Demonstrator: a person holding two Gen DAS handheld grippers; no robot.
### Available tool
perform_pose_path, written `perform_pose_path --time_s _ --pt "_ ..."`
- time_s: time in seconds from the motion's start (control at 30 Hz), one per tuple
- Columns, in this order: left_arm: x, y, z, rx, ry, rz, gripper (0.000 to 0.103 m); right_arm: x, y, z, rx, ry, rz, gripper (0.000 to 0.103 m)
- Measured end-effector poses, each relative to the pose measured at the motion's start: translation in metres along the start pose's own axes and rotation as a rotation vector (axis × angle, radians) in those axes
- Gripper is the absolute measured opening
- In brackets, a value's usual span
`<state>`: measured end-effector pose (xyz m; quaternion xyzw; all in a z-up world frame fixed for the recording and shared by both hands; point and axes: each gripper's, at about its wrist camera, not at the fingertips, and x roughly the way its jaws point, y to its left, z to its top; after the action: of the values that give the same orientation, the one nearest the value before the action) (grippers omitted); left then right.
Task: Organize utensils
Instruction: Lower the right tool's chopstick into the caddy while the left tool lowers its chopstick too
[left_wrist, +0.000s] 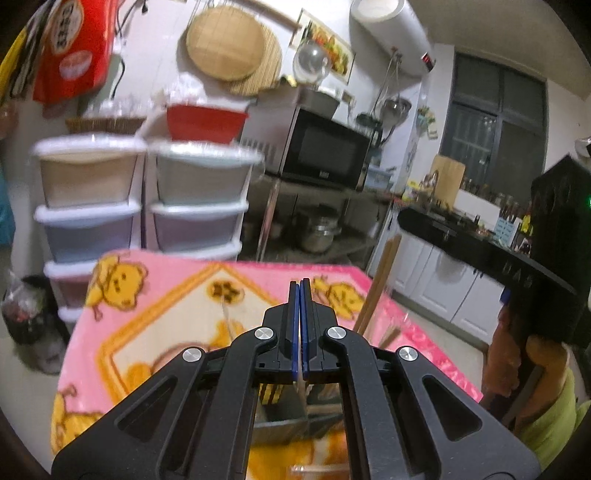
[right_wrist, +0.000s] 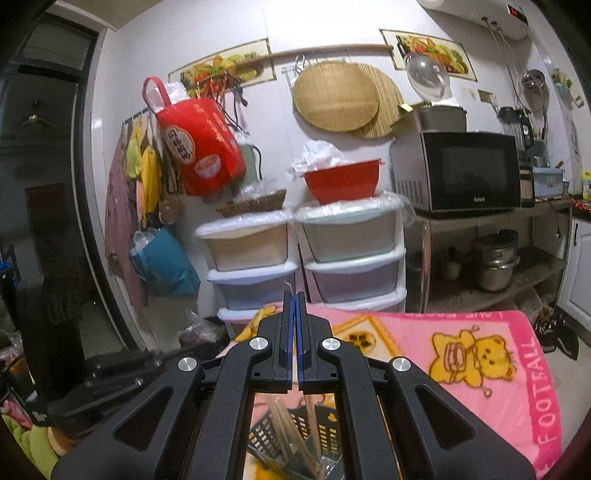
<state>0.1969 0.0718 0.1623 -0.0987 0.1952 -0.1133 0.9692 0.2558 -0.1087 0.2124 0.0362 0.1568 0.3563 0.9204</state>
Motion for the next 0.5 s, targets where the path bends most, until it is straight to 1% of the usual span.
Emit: perform_pose_path --time_s 0.03,0.23,0.5 --pt "0.005 0.002 -0.007 -0.006 0.022 0.003 0.0 0.002 -0.001 -0.003 0.002 0.009 -0.002 0.001" --pt "0.021 0.011 -0.033 -0.034 0.097 0.005 0.0 0.014 -0.009 -0.019 0.024 0.066 -0.014 0.002" --pt "0.029 0.02 -0.057 -0.068 0.157 0.013 0.0 0.022 -0.015 -0.041 0.06 0.133 -0.024 0.002"
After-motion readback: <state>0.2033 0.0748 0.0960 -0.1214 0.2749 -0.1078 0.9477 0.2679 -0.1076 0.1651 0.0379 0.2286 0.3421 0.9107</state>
